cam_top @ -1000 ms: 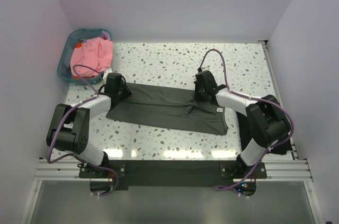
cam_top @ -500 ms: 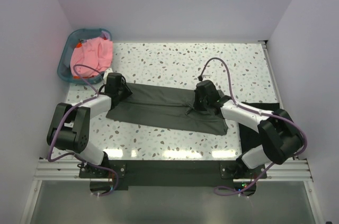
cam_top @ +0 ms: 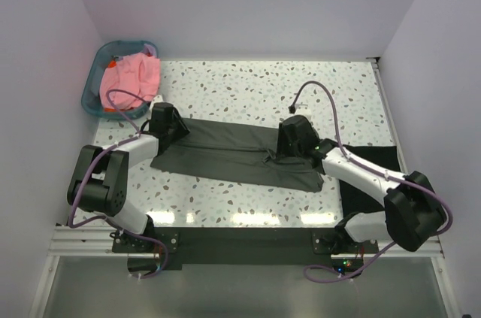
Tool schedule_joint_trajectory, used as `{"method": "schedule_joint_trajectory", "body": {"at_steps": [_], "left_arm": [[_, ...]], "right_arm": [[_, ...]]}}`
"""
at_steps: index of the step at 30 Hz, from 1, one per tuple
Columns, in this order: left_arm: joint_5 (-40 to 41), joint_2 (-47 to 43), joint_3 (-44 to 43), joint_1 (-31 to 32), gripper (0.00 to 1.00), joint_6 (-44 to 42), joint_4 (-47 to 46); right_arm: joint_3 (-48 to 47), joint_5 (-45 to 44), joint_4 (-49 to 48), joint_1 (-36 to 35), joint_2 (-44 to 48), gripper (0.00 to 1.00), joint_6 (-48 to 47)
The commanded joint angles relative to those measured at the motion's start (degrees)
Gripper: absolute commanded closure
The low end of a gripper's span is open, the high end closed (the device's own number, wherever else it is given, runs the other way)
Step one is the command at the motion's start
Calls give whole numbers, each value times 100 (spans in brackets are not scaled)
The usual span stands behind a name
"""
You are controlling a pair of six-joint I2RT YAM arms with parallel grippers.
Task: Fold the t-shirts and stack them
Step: Fold the tshirt
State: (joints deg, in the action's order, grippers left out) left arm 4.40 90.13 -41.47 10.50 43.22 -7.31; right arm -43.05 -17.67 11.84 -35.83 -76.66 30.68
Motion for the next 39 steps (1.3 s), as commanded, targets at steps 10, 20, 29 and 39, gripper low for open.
{"method": "schedule_joint_trajectory", "body": {"at_steps": [10,20,29,39], "left_arm": [[-212,-241,-62,31,62,-200,-350],[-212,-259,-71,31,62,-235,-332],[-229,-206,-63,31,62,-218,-350],[-230,-180,-63,31,62,-200,-359]], "right_arm": [[-977,-633,364,692,-1245,49,-176],[-758,-395,302,692,-1281,63,-97],[-433,-61,319,692,-825,92,-132],[68,308,442,683,132,100,-62]]}}
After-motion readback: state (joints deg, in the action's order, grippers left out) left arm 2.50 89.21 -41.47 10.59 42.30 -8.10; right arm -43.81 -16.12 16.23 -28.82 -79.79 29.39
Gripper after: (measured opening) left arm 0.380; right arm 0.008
